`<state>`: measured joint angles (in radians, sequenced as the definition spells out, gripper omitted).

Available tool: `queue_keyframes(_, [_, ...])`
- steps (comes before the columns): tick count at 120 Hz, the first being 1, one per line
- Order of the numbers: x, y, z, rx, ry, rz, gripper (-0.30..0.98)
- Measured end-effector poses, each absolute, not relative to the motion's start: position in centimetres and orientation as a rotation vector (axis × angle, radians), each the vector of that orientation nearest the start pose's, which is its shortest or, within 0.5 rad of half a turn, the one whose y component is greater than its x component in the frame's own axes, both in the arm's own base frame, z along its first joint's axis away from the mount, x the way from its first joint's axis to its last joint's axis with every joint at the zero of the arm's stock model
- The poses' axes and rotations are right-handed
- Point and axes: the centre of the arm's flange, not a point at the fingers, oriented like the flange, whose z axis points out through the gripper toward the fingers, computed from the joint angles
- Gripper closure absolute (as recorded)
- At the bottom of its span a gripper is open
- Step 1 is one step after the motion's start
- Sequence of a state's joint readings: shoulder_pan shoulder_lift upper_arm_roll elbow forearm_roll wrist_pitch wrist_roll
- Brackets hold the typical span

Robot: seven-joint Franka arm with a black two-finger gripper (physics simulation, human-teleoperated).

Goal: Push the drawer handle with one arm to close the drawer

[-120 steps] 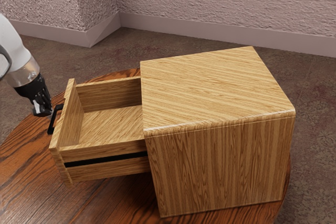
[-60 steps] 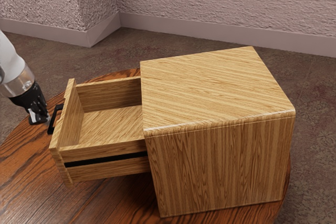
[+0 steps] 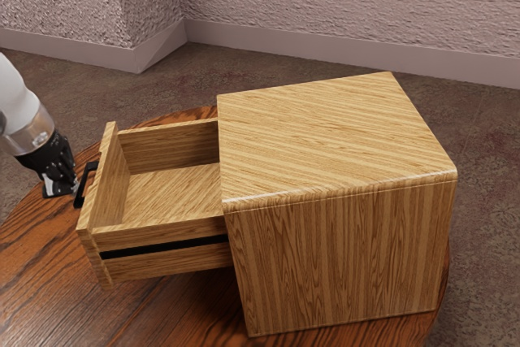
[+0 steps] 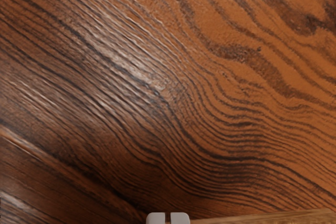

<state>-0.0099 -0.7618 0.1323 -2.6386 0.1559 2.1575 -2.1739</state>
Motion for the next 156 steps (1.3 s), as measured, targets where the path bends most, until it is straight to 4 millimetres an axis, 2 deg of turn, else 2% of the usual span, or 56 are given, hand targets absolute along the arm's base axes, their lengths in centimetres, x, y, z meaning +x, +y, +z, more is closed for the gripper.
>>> queue_keyframes(45, [36.6, 2.4, 49.9, 1.441, 2.551, 0.315, 0.79])
queue_keyframes(67, [38.4, 0.7, 50.2, 1.497, 2.52, 0.328, 0.79])
queue_keyframes(102, [39.1, -2.4, 49.9, 1.564, 2.464, 0.339, 0.79])
queue_keyframes(139, [41.5, -4.8, 50.6, 1.601, 2.428, 0.35, 0.79])
queue_keyframes(156, [41.7, -6.1, 50.5, 1.624, 2.414, 0.354, 0.79])
